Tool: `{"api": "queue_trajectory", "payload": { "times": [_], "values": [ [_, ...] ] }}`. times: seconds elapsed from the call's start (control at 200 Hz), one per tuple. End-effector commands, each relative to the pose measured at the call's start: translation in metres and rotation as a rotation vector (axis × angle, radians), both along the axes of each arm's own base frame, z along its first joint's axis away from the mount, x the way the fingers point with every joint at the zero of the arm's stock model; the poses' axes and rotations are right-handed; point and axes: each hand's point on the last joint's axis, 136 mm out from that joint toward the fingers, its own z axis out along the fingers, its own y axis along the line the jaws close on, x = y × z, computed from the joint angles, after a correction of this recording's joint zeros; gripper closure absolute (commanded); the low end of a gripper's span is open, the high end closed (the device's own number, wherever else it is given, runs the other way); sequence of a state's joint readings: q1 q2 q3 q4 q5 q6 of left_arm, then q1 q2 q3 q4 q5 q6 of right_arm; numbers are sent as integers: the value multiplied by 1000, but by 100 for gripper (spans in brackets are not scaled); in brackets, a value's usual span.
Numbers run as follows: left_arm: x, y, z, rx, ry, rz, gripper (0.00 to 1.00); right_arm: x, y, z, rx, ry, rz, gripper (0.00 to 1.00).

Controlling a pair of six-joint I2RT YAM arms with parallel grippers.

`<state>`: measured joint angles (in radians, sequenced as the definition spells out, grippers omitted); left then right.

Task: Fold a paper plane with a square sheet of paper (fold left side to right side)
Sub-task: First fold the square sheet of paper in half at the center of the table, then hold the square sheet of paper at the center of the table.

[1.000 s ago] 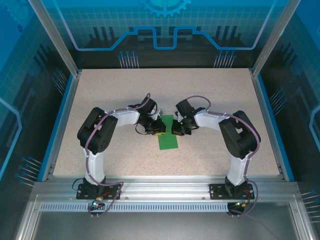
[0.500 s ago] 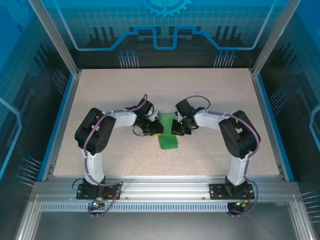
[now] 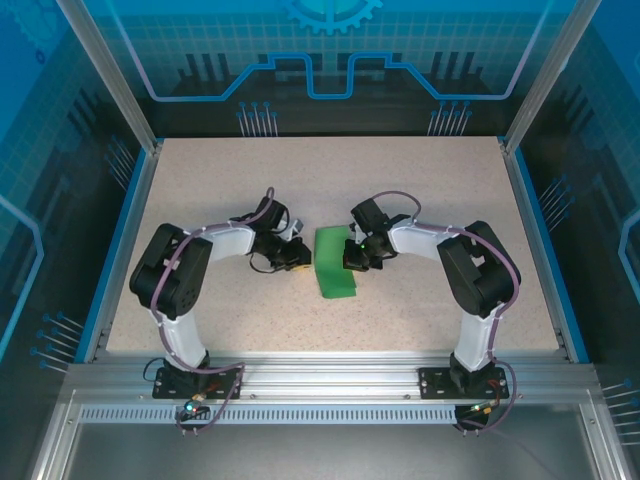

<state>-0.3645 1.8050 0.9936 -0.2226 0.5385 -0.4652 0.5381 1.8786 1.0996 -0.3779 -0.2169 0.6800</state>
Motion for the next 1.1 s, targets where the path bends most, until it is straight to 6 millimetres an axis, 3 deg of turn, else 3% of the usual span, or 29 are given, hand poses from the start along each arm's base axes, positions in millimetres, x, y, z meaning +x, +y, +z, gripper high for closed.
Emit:
{"api": "queue_trajectory", "payload": {
  "times": [0.0,0.395,0.88,1.095],
  "values": [
    [2,-15,23,-98,-56,-39,85,-28,-25,-33,-141,104,7,97],
    [3,-54,-2,-97,-3,-125,85,-29,-23,-33,-134,105,12,97],
    [-15,-43,-36,-13,67,-136,85,-26,-19,-29,-115,88,20,97],
    [-19,-40,-45,2,83,-134,85,-9,-3,0,-1,-28,39,97]
  ]
}}
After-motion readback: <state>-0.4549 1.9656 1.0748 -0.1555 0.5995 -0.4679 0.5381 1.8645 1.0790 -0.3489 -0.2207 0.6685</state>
